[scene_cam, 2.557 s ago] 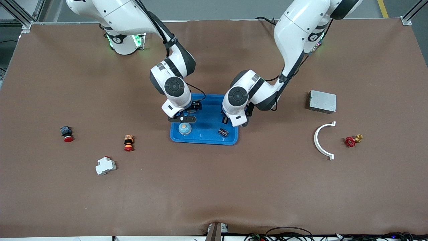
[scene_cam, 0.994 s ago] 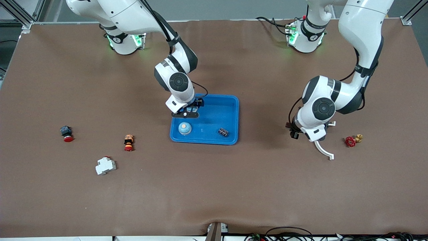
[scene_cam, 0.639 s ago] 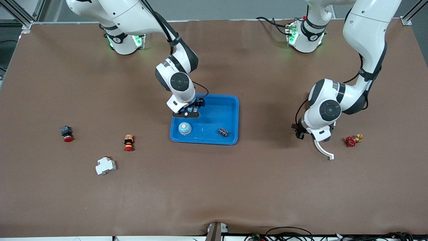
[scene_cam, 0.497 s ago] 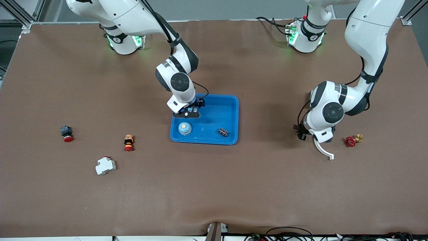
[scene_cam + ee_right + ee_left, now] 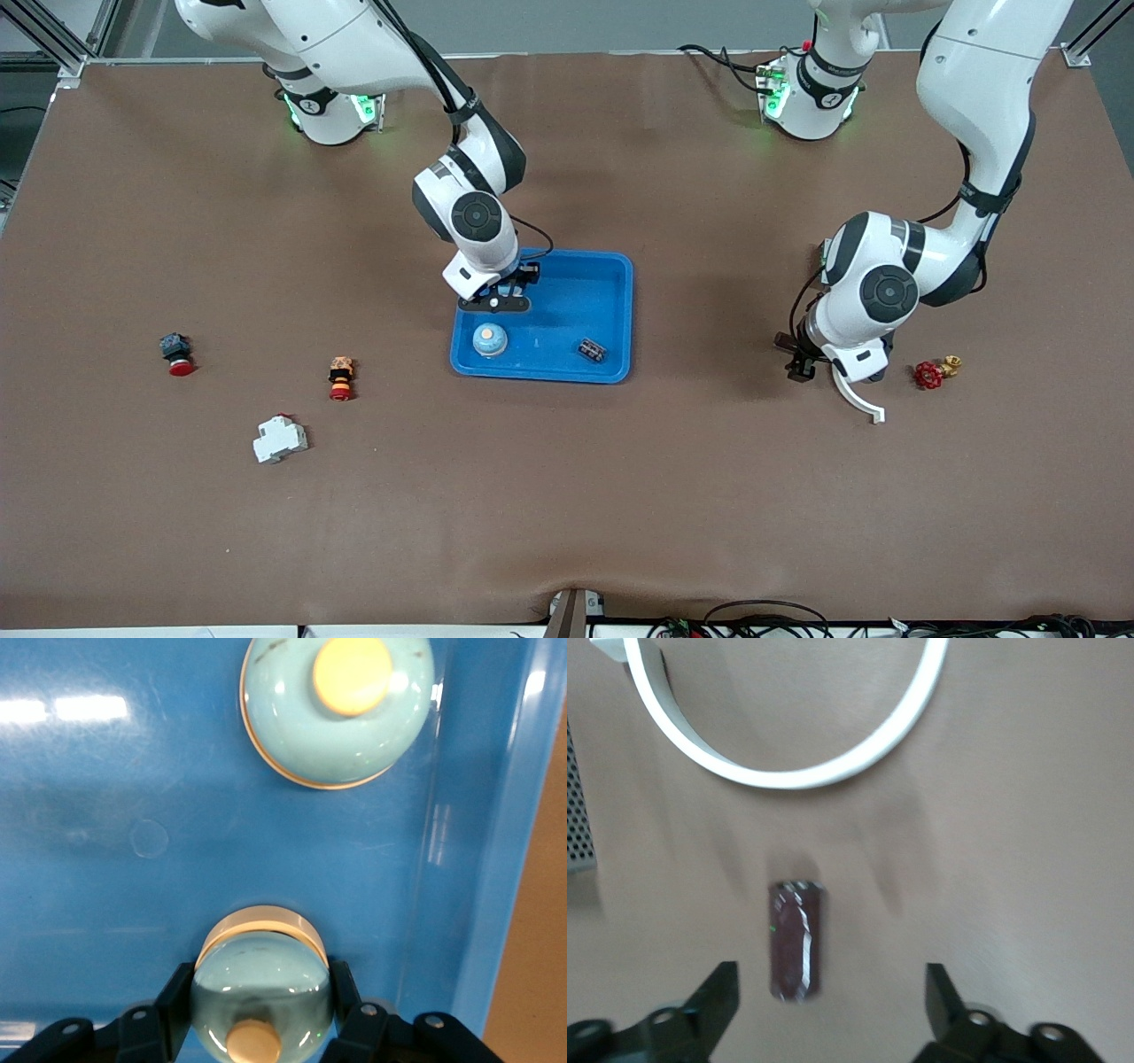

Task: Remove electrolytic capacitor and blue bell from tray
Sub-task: 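Carry the black capacitor to the white arc and release it with the left gripper, then carry the bell with the right gripper while the left gripper grabs another capacitor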

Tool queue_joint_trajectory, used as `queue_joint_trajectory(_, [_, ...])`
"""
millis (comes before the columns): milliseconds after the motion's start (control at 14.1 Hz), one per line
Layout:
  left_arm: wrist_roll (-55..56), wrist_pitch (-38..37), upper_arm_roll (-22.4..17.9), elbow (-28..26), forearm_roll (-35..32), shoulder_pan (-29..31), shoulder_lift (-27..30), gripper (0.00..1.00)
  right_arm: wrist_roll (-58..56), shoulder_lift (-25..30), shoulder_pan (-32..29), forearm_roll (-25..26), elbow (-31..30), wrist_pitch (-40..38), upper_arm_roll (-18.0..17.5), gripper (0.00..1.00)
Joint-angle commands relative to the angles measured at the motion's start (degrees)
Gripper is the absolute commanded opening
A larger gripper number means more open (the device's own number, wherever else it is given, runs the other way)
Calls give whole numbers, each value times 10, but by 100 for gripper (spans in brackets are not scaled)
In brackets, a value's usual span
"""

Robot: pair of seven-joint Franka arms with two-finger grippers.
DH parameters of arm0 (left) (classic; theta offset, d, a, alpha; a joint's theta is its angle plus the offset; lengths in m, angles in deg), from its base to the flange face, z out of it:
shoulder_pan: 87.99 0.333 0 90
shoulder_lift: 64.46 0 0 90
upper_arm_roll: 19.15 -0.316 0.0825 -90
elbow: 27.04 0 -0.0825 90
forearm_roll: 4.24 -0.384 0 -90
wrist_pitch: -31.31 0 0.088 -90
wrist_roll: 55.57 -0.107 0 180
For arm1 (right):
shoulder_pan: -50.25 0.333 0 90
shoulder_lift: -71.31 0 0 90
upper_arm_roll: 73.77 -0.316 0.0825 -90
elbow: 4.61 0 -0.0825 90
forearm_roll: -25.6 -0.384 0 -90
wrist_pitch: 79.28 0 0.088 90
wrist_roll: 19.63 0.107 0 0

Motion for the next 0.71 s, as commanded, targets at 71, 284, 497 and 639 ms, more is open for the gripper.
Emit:
queue_joint_trajectory(71, [82,-16,45,38,0,-12,1,100,-8,27,-4,-7,11,-42,4,24])
queue_joint_trajectory(284, [141,-15,82,87,-1,-20,-34,100,-86,87,-50,-7,26,-145,8,18])
queue_joint_trajectory(497, [192,-15,83,152,-4,-77,-73,93,-217,139,-117,2,43,-230,10,19])
queue_joint_trajectory(639, [238,-13,80,214,-8,-121,-116,93,-318,144,-180,11,93,-303,10,19])
